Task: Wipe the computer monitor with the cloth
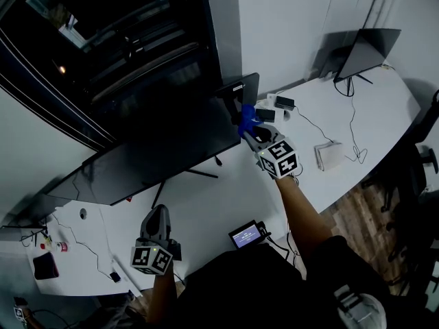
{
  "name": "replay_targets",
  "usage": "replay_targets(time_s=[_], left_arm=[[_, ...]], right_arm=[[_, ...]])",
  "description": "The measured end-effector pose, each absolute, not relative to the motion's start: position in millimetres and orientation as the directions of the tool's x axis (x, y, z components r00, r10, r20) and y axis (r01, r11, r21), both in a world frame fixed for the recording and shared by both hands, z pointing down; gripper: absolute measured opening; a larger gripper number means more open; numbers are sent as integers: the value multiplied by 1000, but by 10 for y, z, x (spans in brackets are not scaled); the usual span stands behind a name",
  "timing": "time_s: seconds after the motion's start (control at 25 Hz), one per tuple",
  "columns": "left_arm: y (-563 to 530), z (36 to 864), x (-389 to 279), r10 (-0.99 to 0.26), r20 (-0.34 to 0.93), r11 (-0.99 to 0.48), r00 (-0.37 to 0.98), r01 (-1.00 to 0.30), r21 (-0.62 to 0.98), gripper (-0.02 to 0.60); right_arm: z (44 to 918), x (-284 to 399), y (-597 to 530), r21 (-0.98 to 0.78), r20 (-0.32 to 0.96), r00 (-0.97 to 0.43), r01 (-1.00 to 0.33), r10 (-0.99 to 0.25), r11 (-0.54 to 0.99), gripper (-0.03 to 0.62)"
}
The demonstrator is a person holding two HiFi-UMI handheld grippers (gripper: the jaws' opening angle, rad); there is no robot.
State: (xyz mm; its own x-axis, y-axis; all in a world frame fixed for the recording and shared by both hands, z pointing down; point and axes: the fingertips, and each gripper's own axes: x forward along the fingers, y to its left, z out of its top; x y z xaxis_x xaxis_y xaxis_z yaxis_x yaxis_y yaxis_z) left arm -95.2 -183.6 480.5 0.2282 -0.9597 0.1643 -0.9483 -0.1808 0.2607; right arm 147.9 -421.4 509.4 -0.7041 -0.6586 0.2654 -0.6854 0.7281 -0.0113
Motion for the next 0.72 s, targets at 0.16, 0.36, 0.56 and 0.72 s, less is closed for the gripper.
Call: replay_targets(time_s=[0.16, 0.36, 0.56, 0.72], left_arm=[[-1822, 4840, -970, -960, 174, -169, 220, -949, 268, -6], [-1815, 4868, -960, -958, 180, -168, 222, -948, 272, -6], [-1801, 4893, -984, -959, 184, -160, 216, -948, 275, -6], [-1795, 4900, -1013, -959, 188, -156, 211, -949, 273, -6]], right_arm=[[5212, 1469, -4216, -24, 291, -703, -683, -649, 730, 63], [5475, 1457, -4187, -56, 334, -699, -684, -632, 727, 63], [5739, 1451, -4170, -86, 379, -699, -680, -607, 728, 63], [5850, 1445, -4190, -107, 395, -696, -683, -600, 722, 63]])
